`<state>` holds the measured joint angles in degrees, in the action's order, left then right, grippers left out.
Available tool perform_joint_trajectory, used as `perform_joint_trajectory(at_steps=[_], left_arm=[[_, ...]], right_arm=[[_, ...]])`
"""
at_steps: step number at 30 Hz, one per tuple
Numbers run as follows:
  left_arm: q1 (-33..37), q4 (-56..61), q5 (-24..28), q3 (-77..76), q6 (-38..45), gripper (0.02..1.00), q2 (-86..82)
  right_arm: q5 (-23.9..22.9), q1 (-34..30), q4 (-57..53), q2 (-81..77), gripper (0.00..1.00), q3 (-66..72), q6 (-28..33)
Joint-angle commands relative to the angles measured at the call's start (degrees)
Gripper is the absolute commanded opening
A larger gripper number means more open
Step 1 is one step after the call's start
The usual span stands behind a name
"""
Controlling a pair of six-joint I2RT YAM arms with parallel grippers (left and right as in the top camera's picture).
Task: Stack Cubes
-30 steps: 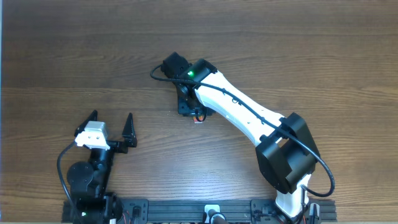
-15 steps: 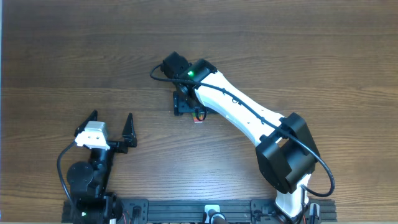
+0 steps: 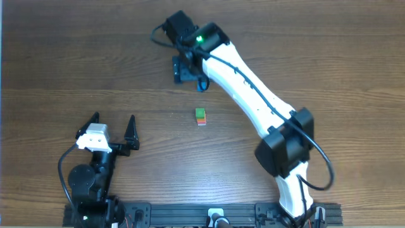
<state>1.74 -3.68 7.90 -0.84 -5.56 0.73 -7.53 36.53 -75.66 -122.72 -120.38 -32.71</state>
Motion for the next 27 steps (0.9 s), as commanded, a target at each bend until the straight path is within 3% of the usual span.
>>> perform_joint_trajectory(at_steps=[1, 11, 27], left_arm=[[0.3, 0.0, -0.1, 0.5, 0.7, 1.000, -0.4], [0.3, 0.0, -0.1, 0.5, 0.7, 1.000, -0.4], [0.3, 0.0, -0.1, 0.5, 0.7, 1.000, -0.4]], right_arm=[[1.3, -1.2, -0.2, -5.9, 0.928, -1.3, 2.0], [5.1, -3.1, 3.2, -12.7, 0.901, -1.3, 4.1], [6.0, -4.6, 6.7, -17.1, 0.772, -1.3, 4.7]])
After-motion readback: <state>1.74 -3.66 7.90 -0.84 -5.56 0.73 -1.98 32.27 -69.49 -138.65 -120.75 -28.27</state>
